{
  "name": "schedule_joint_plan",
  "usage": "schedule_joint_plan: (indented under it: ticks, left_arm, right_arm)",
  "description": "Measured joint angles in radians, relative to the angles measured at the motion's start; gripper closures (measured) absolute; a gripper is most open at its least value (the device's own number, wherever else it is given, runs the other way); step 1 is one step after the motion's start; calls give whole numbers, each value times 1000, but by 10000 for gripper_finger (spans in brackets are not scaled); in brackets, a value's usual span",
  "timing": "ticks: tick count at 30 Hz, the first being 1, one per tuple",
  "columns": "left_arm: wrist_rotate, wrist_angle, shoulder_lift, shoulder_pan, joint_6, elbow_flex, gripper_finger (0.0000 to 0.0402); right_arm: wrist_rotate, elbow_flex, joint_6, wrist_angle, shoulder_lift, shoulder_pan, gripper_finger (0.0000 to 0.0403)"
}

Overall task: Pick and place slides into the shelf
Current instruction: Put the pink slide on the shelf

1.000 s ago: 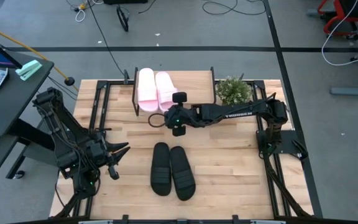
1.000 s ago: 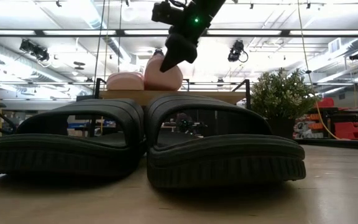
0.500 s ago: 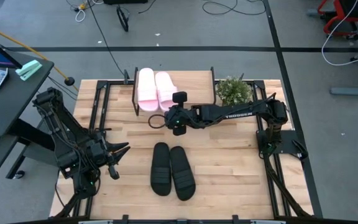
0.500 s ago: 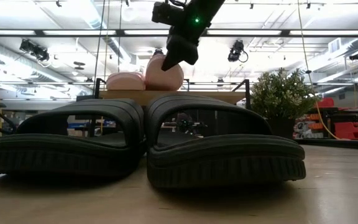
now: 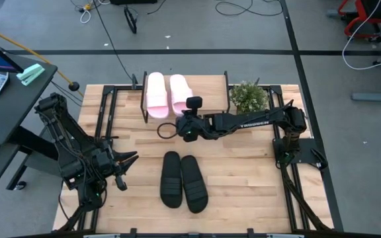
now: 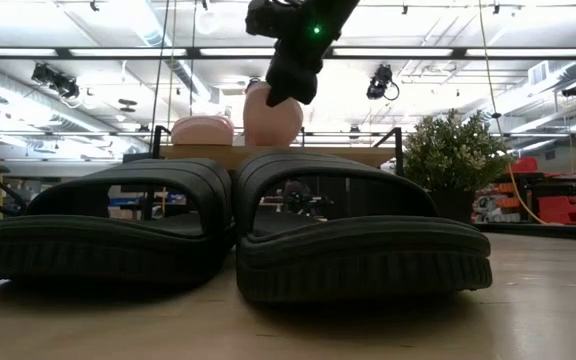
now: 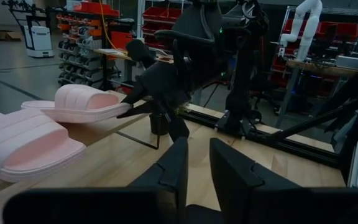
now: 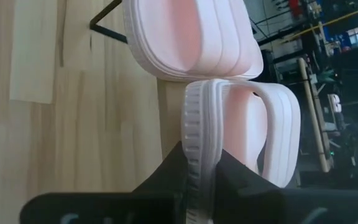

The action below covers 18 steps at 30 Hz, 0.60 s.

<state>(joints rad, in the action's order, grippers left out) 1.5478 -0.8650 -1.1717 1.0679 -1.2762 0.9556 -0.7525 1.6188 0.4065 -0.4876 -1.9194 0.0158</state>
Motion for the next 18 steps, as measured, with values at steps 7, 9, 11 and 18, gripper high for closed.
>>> schedule_joint_plan:
  ticks: [7, 9, 11, 18]
  left_arm:
    - [7, 0, 0, 0, -2, 0, 333]
    - [8, 0, 0, 0, -3, 0, 330]
    - [8, 0, 0, 0, -3, 0, 328]
    - [11, 0, 0, 0, -4, 0, 331]
  right_arm:
    - [44, 1, -24, 12, 0, -2, 368]
    - [64, 1, -24, 13, 0, -3, 368]
    - [109, 1, -27, 14, 0, -9, 368]
    - [188, 1, -68, 12, 0, -30, 368]
